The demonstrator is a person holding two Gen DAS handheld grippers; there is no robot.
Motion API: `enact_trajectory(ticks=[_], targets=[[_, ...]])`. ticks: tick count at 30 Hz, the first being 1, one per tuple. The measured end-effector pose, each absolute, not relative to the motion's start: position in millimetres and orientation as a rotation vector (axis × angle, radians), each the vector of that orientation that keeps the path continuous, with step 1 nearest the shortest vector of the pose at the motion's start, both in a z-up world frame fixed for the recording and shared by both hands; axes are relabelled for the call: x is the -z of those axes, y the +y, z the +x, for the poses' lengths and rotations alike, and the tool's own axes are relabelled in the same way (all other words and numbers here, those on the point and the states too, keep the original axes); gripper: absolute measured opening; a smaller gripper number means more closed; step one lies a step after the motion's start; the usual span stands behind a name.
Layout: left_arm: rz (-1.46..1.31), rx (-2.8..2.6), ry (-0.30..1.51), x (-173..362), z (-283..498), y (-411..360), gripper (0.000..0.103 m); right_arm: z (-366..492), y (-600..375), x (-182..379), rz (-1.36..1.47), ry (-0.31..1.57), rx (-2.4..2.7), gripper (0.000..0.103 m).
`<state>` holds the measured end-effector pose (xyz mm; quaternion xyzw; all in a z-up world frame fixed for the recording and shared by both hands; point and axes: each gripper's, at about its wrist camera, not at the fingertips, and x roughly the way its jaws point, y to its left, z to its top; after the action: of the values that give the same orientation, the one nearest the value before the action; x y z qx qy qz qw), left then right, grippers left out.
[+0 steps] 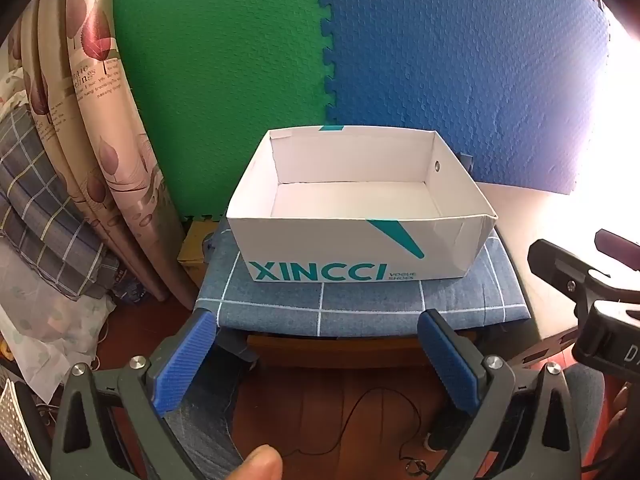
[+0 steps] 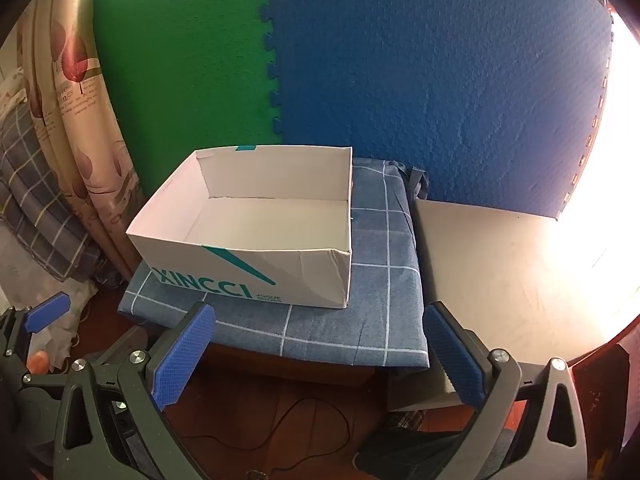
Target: Take underwear out of drawer
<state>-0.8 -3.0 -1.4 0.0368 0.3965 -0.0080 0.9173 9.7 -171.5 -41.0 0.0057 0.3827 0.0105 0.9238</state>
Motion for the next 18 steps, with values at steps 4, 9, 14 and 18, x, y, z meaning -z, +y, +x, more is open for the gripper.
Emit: enact_trajectory(ticks=[4,9,14,18], targets=[[0.075,0.015,0.816,2.1,-1.8,-2.0,0.103,9.6,-171.1,40.8,0.011,0.788,-0.027,0.103],[0.074,0.016,0.822,1.5,-0.3,-1.3,0.103,9.2,-171.8,40.4,0.019,0.787,-0.031,0.103],[0.079,0.013,0.823,1.8,-0.9,-1.3,0.103,10.2,-171.6,43.2,0.024,0.795,-0.039,0.103],[0.066,0.032,0.825,4.3,-0.7,-1.4,0.103,9.1,-173.3,42.4,0.031,0.786,-0.042,0.103]])
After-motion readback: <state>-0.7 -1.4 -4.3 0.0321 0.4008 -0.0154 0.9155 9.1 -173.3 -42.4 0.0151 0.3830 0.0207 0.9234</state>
